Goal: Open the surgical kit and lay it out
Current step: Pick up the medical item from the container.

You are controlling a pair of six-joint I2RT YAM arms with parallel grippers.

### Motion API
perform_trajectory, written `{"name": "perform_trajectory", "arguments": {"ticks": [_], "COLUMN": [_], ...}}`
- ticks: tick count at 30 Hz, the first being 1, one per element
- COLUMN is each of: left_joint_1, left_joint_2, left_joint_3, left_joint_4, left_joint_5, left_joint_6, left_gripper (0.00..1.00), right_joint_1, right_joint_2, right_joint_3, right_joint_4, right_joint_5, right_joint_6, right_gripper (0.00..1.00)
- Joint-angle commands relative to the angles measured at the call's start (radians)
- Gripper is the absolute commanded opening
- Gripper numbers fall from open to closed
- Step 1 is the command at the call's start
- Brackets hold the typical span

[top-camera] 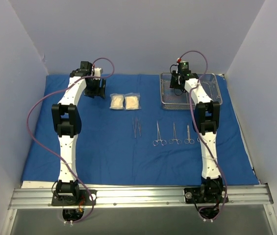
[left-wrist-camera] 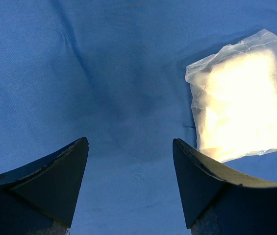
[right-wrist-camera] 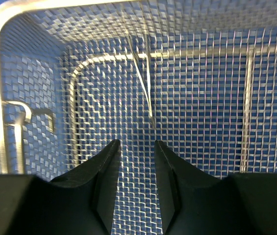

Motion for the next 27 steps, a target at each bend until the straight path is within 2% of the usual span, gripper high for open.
{"name": "perform_trajectory", "arguments": {"ticks": [1, 9, 14, 24, 27], "left_joint_1": [0.007, 0.007, 0.006, 0.012, 0.013], "left_joint_2": [-0.056, -0.057, -0.053, -0.054, -0.053], "left_joint_3": [0.046, 0.055, 0.056, 0.055, 0.053], "left_joint_4": [-0.009, -0.012, -0.015, -0.018, -0.018], "left_joint_5": [0.002, 0.005, 0.01, 0.01, 0.01], "left_joint_6": [0.007, 0.007, 0.007, 0.007, 0.005], "left_gripper": [0.79, 0.79, 0.79, 0.79, 0.79], "right_joint_1": [-0.002, 0.016, 0.036, 0.047, 0.048], "right_joint_2": [0.004, 0.051, 0.086, 0.061, 0.025], "right_joint_3": [0.058, 0.068, 0.083, 0.042, 0.026], "right_joint_4": [0.039, 0.039, 0.044, 0.039, 0.04], "right_joint_5": [0.03, 0.089, 0.132, 0.194, 0.198], "right_joint_6": [-0.017, -0.022, -0.054, -0.088, -0.103], "right_gripper": [0.3, 0.21, 0.2, 0.0, 0.0]}}
